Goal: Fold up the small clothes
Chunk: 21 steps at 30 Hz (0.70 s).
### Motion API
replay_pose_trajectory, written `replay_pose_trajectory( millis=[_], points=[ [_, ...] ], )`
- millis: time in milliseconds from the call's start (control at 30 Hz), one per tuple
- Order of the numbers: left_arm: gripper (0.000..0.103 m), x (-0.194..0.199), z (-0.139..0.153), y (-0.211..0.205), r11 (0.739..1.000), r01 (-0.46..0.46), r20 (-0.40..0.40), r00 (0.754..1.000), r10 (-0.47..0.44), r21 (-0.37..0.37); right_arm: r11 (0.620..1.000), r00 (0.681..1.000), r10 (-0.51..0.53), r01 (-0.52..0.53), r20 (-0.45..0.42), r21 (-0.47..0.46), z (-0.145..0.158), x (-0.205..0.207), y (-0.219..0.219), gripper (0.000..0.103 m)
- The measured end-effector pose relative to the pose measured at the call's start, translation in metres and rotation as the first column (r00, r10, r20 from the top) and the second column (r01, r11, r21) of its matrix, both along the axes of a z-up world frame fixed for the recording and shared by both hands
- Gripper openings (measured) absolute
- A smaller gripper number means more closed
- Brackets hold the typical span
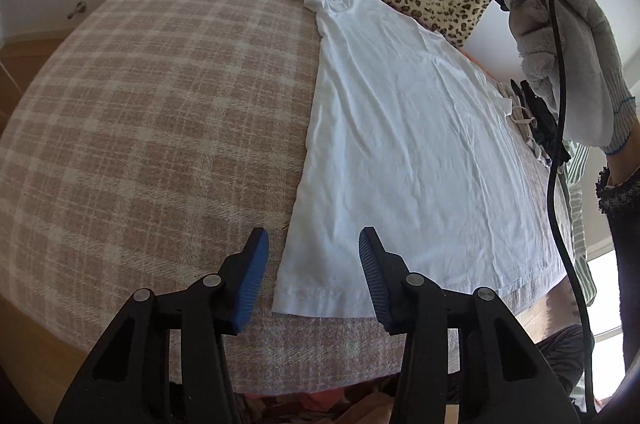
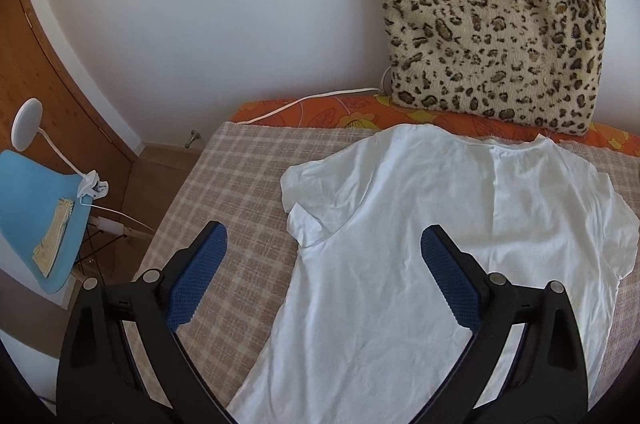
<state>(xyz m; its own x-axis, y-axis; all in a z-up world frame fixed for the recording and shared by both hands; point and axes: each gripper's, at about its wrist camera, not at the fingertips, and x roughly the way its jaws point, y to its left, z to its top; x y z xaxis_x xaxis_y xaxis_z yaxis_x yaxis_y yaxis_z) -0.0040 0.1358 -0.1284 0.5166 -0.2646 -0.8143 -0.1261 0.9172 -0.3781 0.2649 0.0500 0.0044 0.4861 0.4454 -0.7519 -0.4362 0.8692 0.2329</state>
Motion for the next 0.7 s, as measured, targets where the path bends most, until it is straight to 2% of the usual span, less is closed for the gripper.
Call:
replay_pose_trajectory(
  millis=[100,267,367,567,700],
  points=[
    [0.044,0.0,-0.001,-0.001,1.0,0.003,-0.002,1.0,-0.002,0.028,1.0,0.999,0.014,-0.015,-0.049,-0.022,-0.017,0.022,0.023,0.094],
    [0.044,0.002,-0.01,0.008,1.0,-0.02,-0.024,1.0,0.019,-0.024,0.998,0.994,0.025,-0.031,-0.106,-0.054,-0.044,0.053,0.06,0.088],
    [0.044,0.002,-0.01,0.007,1.0,-0.008,-0.014,1.0,0.008,-0.02,0.996,0.991,0.03,-0.041,-0.133,-0.074,-0.059,0.067,0.082,0.079],
    [0.044,0.006,-0.01,0.005,0.999,-0.008,-0.014,1.0,0.007,-0.035,0.99,0.98,0.057,-0.08,-0.191,-0.114,-0.094,0.086,0.125,0.069],
    [0.035,0.011,-0.012,0.005,1.0,-0.005,-0.007,1.0,0.004,-0.031,0.984,0.98,0.057,-0.087,-0.189,-0.153,-0.11,0.097,0.144,0.069]
  ],
)
